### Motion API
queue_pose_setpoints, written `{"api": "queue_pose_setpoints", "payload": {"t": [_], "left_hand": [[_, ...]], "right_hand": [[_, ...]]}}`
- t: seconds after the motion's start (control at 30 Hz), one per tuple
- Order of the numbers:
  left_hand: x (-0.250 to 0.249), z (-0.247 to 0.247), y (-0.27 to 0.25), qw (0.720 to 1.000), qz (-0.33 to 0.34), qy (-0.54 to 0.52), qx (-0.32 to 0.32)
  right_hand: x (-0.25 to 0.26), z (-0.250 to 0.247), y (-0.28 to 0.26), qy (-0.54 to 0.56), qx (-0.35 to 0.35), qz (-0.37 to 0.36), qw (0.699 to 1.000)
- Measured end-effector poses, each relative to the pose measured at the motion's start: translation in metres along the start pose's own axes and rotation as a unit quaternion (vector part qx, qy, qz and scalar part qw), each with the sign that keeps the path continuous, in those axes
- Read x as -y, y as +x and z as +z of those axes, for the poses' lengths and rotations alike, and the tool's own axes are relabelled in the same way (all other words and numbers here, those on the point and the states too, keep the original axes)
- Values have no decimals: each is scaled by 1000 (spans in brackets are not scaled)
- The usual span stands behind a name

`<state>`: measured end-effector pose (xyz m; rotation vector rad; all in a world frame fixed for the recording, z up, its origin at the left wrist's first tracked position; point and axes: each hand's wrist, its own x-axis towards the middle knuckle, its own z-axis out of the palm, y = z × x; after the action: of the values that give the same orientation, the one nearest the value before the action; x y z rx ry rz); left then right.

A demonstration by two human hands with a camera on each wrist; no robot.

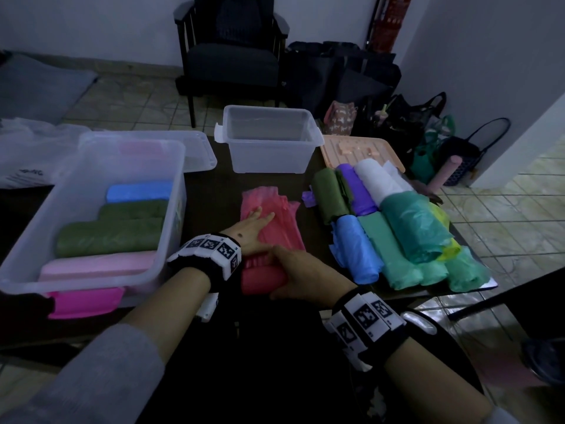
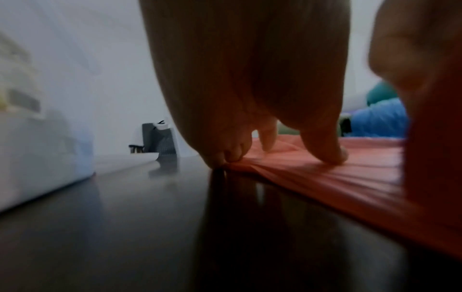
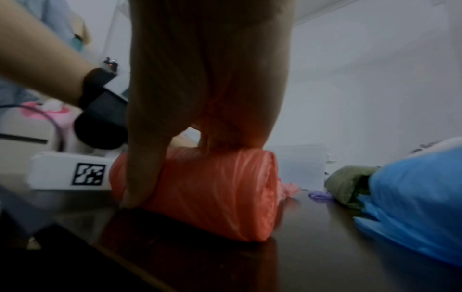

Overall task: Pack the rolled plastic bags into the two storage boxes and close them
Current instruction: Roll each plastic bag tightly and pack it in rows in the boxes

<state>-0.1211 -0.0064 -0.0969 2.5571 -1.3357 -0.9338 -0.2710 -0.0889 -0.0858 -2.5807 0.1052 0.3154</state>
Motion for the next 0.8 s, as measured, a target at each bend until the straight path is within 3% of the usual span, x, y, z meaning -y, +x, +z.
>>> {"api": "queue_pose_setpoints", "payload": {"t": [0.13, 0.23, 0.47, 0.57, 0.7, 0.8], "left_hand": [[0, -3, -15, 991, -24, -23, -129], [-10, -9, -33, 972, 5, -114, -204], [-9, -5, -53, 986, -21, -150, -66], [-4, -2, -53, 987, -16, -148, -59], [-5, 0, -48, 988, -21, -143, -51], [-4, 1, -43, 988, -30, -140, -55]], "right_hand": [[-3, -9, 6, 18, 16, 26, 999], [-3, -15, 13, -3, 36, 36, 999], [-9, -27, 27, 28, 77, 55, 995], [-13, -23, 28, 36, 28, 68, 997], [-9, -11, 21, -83, -68, 35, 994], [-3, 0, 10, -115, -72, 24, 990]]}}
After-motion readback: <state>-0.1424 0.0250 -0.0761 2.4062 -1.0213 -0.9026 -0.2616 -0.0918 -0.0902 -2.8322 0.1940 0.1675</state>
